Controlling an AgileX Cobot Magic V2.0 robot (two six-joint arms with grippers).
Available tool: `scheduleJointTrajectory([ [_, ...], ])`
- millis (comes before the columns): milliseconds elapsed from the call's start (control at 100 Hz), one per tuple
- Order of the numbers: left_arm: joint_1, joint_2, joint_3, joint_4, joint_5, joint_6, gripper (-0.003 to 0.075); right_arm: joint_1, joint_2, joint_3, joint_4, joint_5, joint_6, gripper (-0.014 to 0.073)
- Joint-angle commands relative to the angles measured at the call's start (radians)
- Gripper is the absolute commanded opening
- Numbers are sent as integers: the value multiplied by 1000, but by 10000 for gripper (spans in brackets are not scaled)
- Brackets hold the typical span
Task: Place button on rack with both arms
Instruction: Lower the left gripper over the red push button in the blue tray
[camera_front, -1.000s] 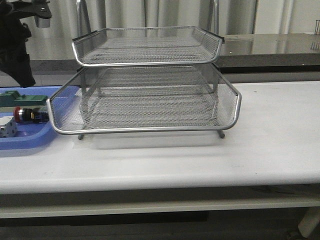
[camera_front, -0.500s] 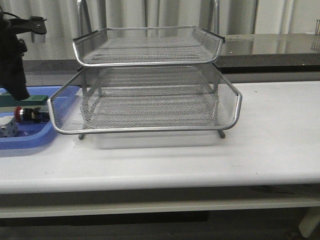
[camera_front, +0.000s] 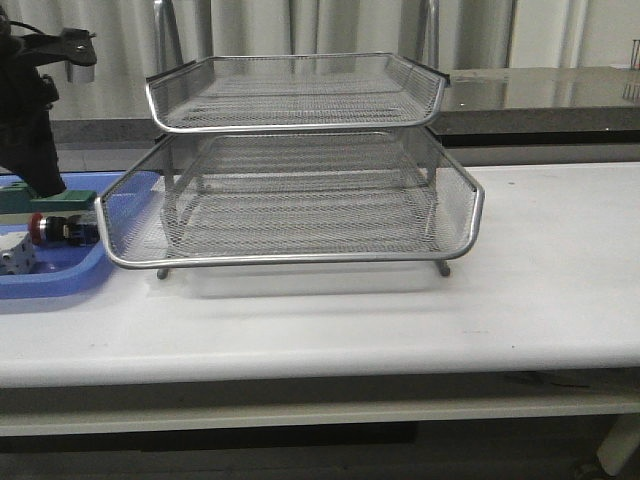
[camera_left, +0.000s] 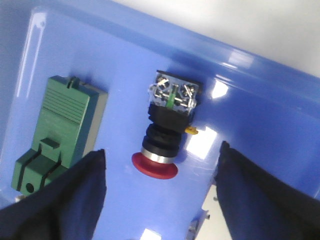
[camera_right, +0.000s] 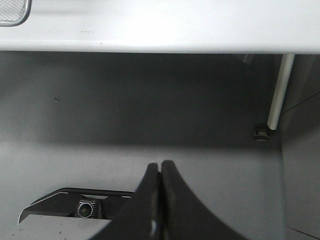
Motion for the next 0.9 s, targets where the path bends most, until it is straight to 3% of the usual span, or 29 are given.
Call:
scheduleJointTrajectory([
  [0,4,-59,-31,-28,-55,-5,458,2,4,-32,-4,-44,0,-71],
  [890,4,32,-29,-39,-105,-3,458,2,4,-32,-4,-44,0,-71],
])
